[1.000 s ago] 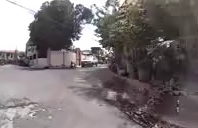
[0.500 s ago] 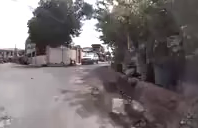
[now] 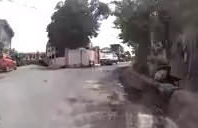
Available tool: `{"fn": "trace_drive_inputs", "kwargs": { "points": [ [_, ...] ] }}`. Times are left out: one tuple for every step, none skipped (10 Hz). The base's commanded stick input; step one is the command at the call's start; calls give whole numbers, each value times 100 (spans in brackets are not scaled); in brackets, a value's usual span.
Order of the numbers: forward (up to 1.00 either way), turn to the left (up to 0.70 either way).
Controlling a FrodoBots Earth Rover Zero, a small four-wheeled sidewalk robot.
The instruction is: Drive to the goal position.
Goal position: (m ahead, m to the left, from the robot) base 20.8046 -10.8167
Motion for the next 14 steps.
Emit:
{"fn": "trace_drive_inputs", "kwargs": {
  "points": [
    [100,0],
    [100,0],
    [100,0],
    [100,0],
    [100,0],
    [100,0],
    [100,0],
    [100,0],
    [100,0],
    [100,0],
    [100,0],
    [100,0],
    [100,0],
    [100,0]
  ]
}}
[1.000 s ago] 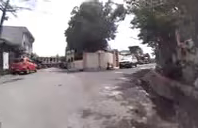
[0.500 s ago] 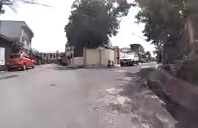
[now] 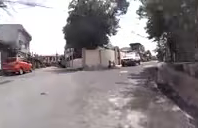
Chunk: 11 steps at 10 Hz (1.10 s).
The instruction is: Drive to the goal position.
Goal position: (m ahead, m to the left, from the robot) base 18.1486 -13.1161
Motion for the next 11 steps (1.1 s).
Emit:
{"fn": "trace_drive_inputs", "kwargs": {
  "points": [
    [100,0],
    [100,0],
    [100,-3],
    [100,-26],
    [100,-40],
    [100,-40],
    [100,-40],
    [100,-39],
    [100,-34],
    [100,0],
    [100,0]
  ]
}}
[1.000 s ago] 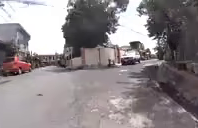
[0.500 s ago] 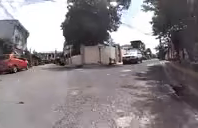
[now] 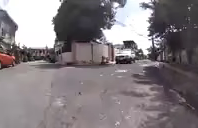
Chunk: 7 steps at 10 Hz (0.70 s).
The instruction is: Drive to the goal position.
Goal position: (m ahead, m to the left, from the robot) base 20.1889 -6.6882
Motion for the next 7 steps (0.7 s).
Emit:
{"fn": "trace_drive_inputs", "kwargs": {
  "points": [
    [100,0],
    [100,0],
    [100,0],
    [100,0],
    [100,0],
    [100,0],
    [100,0]
  ]
}}
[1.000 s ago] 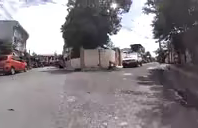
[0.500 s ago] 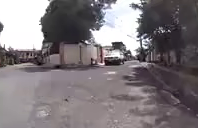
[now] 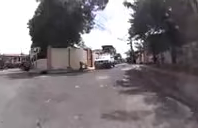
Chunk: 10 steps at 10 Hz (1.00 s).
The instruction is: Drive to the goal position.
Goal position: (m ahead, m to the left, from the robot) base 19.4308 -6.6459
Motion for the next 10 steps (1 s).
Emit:
{"fn": "trace_drive_inputs", "kwargs": {
  "points": [
    [100,0],
    [100,0],
    [100,-12],
    [100,-40],
    [100,-40],
    [100,-40],
    [100,-40],
    [100,-28],
    [100,0],
    [100,0]
  ]
}}
